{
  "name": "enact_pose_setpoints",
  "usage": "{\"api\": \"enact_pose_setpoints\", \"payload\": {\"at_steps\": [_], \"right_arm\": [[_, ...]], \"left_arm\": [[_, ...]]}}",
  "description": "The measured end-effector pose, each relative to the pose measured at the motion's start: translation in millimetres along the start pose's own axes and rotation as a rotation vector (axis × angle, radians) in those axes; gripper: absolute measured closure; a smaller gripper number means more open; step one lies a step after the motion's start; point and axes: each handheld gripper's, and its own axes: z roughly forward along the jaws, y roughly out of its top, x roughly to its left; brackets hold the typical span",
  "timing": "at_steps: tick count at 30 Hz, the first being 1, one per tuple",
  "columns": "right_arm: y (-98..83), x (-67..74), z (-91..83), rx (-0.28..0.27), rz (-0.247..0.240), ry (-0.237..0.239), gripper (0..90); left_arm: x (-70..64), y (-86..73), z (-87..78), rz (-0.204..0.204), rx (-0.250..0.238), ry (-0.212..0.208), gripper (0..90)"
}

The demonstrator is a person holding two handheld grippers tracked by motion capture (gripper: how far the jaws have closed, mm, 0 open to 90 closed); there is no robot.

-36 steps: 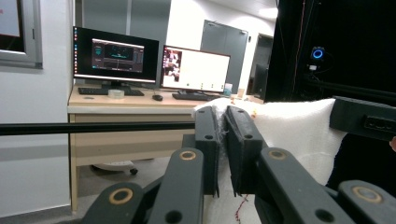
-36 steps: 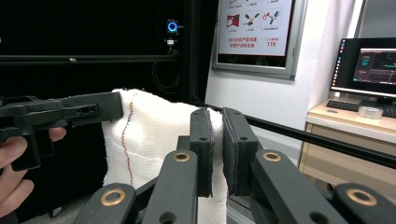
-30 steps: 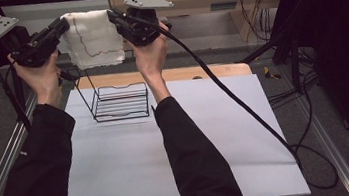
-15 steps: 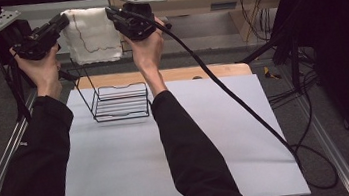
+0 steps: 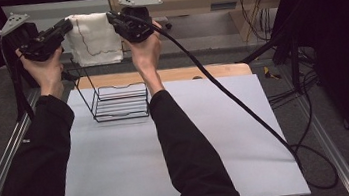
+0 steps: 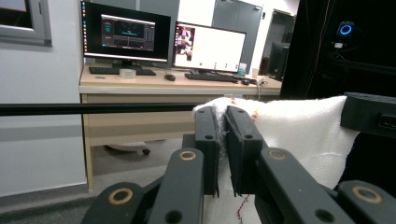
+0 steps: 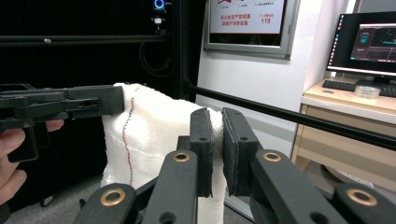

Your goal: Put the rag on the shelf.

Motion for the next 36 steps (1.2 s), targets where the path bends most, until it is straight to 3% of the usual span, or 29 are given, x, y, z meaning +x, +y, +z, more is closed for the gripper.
{"api": "enact_pose_setpoints", "payload": {"at_steps": [10,24,36], "right_arm": [[-12.4,2.4,-5.2,0.033,-0.003,-0.006,83.4],[-38.7,9.4,-13.1,0.083,0.008,0.013,83.3],[-42.9,16.9,-15.8,0.098,-0.001,0.022,83.2]], "left_arm": [[-1.9,-16.5,-5.3,0.016,0.024,-0.022,82.8],[-2.5,-38.4,-17.2,0.005,0.064,-0.030,82.7],[-3.4,-46.7,-29.2,0.008,0.065,-0.039,82.7]]}}
